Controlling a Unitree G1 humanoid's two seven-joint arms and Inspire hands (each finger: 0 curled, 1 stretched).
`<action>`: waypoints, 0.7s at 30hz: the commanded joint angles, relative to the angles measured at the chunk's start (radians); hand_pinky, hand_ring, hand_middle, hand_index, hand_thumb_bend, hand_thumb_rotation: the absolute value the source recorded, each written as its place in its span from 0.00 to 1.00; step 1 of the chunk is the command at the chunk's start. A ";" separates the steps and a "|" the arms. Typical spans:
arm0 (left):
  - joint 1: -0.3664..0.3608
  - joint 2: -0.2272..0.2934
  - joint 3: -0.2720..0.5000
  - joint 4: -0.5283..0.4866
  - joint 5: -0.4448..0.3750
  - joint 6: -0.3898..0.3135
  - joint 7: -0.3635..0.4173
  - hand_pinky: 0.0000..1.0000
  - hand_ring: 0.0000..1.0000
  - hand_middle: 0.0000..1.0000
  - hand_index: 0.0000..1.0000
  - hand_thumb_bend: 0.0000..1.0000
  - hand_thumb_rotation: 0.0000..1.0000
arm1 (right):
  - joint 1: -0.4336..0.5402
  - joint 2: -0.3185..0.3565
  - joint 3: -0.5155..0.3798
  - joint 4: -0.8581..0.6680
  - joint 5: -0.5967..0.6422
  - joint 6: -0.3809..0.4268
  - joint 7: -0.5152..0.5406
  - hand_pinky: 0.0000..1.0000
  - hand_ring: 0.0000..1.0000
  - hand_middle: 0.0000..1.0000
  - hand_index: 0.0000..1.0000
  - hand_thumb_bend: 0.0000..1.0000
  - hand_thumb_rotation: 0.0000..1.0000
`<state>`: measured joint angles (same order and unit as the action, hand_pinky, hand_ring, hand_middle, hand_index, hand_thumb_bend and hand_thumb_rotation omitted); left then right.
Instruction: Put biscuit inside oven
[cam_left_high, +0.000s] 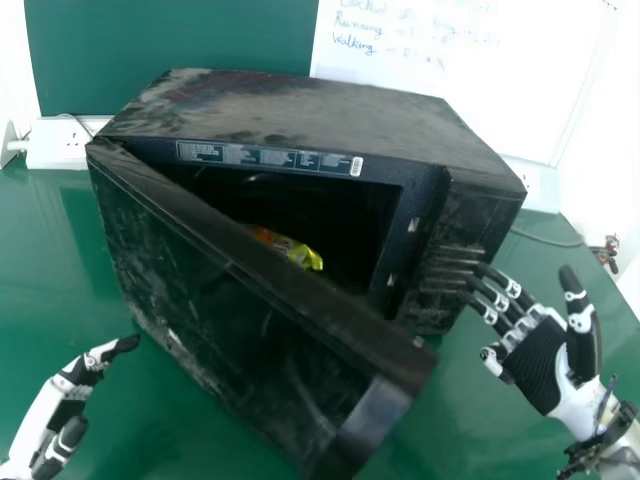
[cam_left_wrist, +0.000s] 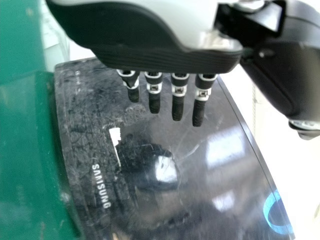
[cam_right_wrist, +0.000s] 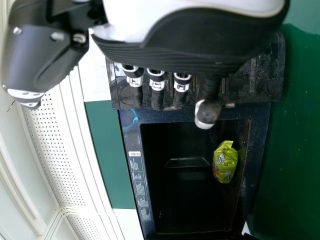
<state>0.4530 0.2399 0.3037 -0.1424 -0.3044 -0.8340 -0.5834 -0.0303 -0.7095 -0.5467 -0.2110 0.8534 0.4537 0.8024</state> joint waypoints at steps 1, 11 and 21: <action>-0.004 0.015 0.007 0.025 0.029 -0.046 0.008 0.98 1.00 1.00 1.00 1.00 1.00 | -0.010 0.008 -0.001 -0.001 -0.006 -0.012 0.000 0.00 1.00 1.00 1.00 0.85 0.97; -0.026 0.110 -0.014 0.039 0.002 -0.065 0.000 0.99 1.00 1.00 1.00 1.00 1.00 | -0.019 0.015 0.006 -0.002 -0.025 -0.022 -0.004 0.00 1.00 1.00 1.00 0.82 1.00; -0.068 0.195 -0.027 0.001 -0.017 0.005 -0.009 0.96 1.00 1.00 1.00 1.00 1.00 | -0.026 0.025 0.013 -0.008 -0.032 -0.026 -0.013 0.42 0.88 0.95 0.96 0.79 1.00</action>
<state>0.3951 0.4193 0.2894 -0.1482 -0.3040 -0.8380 -0.5812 -0.0538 -0.6944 -0.5344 -0.2122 0.8271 0.4371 0.7944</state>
